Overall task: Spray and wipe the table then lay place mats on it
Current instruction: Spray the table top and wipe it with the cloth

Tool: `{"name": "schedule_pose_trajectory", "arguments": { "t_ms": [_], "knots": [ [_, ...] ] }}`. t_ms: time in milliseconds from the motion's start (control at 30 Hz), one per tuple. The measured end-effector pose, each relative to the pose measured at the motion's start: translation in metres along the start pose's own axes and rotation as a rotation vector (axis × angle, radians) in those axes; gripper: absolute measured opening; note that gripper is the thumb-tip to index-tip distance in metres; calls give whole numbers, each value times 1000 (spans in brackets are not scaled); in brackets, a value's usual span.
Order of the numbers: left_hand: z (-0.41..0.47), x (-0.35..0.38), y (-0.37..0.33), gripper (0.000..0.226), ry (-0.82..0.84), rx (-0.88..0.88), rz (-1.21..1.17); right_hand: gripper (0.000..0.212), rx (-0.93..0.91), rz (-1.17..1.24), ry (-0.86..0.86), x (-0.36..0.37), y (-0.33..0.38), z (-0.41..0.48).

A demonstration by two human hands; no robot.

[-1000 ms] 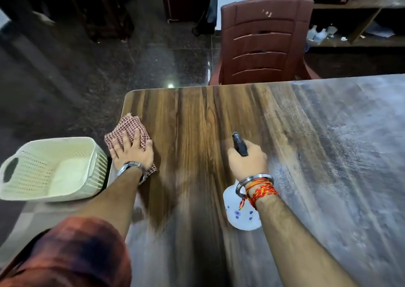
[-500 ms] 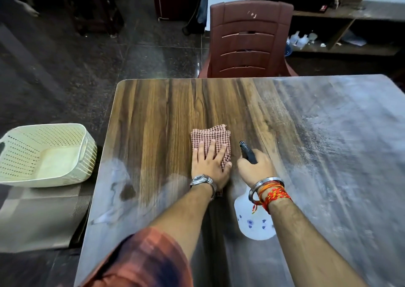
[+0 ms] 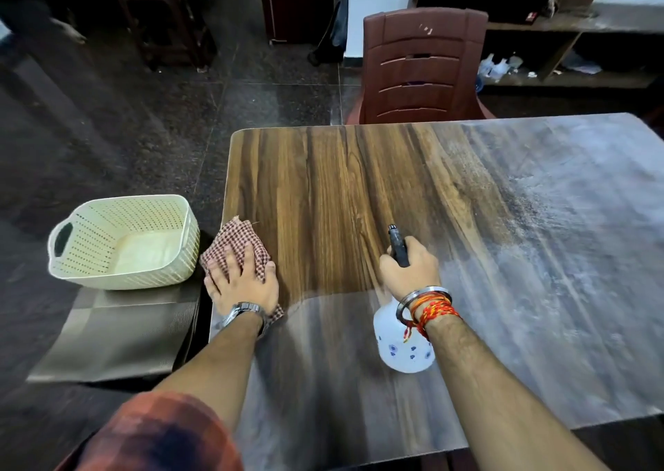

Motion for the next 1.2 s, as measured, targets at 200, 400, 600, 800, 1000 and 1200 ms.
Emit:
{"name": "schedule_pose_trajectory", "arguments": {
  "t_ms": [200,400,600,800,1000,1200],
  "knots": [
    [-31,19,-38,67,54,261,82,8,-1,73,-30,-10,-15,-35],
    [-133,58,-101,64,221,691,110,12,10,34,-98,-29,-36,-53],
    [-128,38,-17,63,86,263,73,5,39,-6,132,-23,-38,-81],
    [-164,27,76,66,-13,-90,-58,9,150,52,235,-8,-69,-135],
    [-207,34,91,66,-39,-129,-59,14,164,72,280,-5,-103,-181],
    [-213,45,50,65,-10,-74,-16,10,80,123,310,-6,-121,-189]
  ]
}}
Point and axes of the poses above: each hand's wrist, its own z-axis towards the middle knuckle, its own x-axis out of the palm, y = z × x, the point moved 1 cm from there along z, towards the middle knuckle, and after that the axes turned 4 degrees about -z, right-handed, at the moved point
